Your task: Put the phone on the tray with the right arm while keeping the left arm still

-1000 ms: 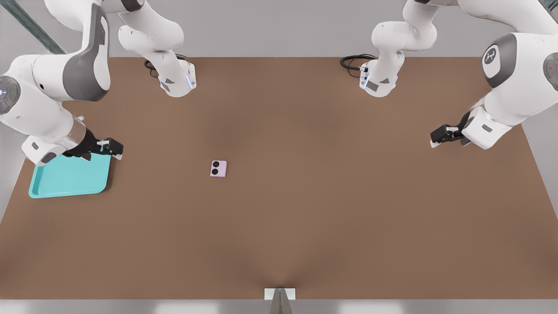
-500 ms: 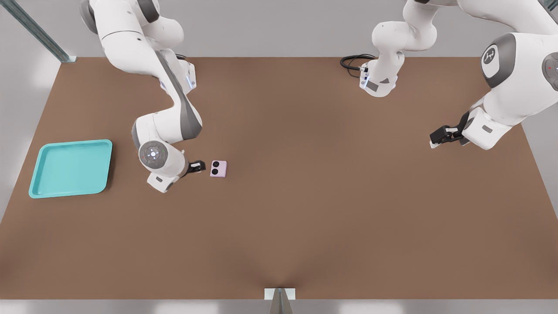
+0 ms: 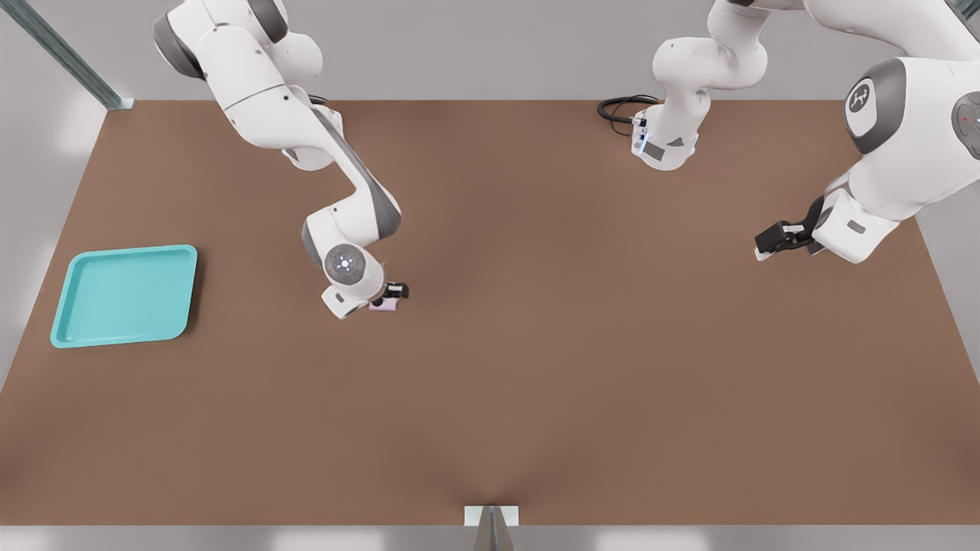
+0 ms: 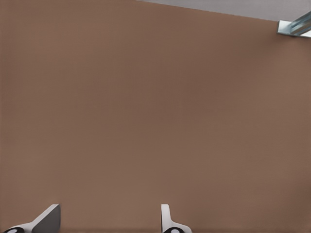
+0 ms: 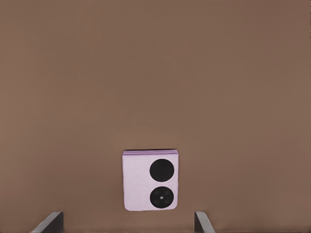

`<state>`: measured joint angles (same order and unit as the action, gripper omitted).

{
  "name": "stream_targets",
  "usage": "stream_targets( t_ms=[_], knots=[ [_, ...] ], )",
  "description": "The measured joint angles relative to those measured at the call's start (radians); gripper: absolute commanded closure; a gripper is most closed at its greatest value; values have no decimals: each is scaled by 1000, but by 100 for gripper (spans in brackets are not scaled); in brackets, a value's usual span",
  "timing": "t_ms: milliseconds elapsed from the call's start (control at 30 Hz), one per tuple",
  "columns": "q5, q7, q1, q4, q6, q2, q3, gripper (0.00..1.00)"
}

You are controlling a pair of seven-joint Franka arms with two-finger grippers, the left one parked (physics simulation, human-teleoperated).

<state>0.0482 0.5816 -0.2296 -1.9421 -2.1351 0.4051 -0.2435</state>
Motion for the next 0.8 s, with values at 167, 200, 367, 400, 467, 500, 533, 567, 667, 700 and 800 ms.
stream_targets(
  t_ms=[167, 200, 367, 400, 467, 500, 533, 567, 667, 700, 800],
  knots=[
    [-21, 71, 12, -12, -41, 22, -4, 0],
    [-28, 87, 10, -12, -46, 27, -11, 0],
    [-43, 157, 14, -16, -59, 60, -19, 0],
    [-44, 168, 16, -18, -61, 64, -19, 0],
    [-43, 188, 14, -26, -62, 67, -20, 0],
    [-42, 194, 11, -29, -63, 68, -21, 0],
    [-41, 198, 13, -34, -63, 68, -21, 0],
    [-40, 200, 14, -38, -63, 68, -22, 0],
    [-39, 196, 17, -46, -64, 78, -22, 0],
    [-39, 189, 18, -47, -64, 80, -22, 0],
    [-39, 159, 17, -48, -65, 86, -22, 0]
  ],
)
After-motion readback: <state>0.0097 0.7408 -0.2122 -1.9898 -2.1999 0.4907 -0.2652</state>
